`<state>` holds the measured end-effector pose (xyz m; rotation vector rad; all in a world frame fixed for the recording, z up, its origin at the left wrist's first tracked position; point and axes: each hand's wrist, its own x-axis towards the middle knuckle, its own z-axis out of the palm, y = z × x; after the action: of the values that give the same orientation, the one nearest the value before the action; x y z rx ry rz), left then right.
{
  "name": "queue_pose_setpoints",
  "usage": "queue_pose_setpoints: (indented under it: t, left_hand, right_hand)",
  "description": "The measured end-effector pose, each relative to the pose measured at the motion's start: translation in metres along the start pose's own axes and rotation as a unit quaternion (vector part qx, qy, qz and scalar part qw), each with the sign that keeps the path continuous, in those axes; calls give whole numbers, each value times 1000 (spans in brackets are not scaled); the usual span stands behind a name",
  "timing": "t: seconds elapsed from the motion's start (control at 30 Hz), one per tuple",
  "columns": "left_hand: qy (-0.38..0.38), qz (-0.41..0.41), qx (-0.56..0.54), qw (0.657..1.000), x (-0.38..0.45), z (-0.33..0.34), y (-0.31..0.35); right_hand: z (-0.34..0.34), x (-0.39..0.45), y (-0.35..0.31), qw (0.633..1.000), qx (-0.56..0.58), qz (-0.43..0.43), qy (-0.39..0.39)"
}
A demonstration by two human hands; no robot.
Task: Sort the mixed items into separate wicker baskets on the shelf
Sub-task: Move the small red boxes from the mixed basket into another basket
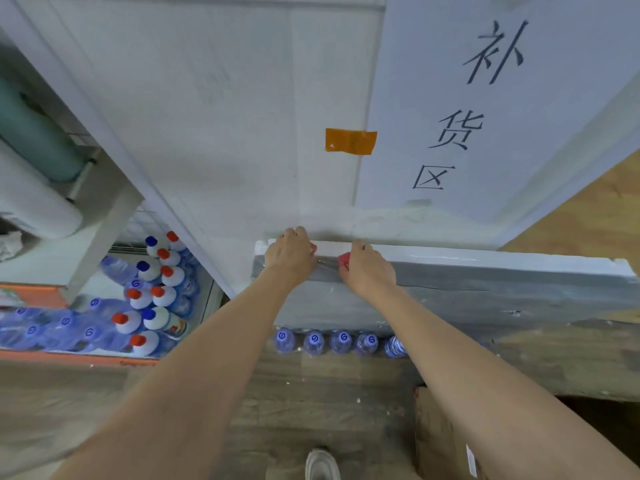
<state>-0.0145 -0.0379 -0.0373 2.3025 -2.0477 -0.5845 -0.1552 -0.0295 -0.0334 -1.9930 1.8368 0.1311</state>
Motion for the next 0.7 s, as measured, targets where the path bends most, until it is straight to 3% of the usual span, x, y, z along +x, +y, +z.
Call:
queue_pose_setpoints:
  t: [0.27, 0.5, 0.7]
  left_hand:
    - [17, -2, 28, 999, -86, -96, -57]
    - [32, -56, 37, 997, -199, -199, -136]
    - [104, -104, 77, 986, -290, -289, -203]
  right_hand:
    - [-62, -74, -74, 989, 23, -133, -66]
    - [-123, -156, -185, 970, -8, -235, -65]
    - [-172, -220, -293, 935, -28, -350, -43]
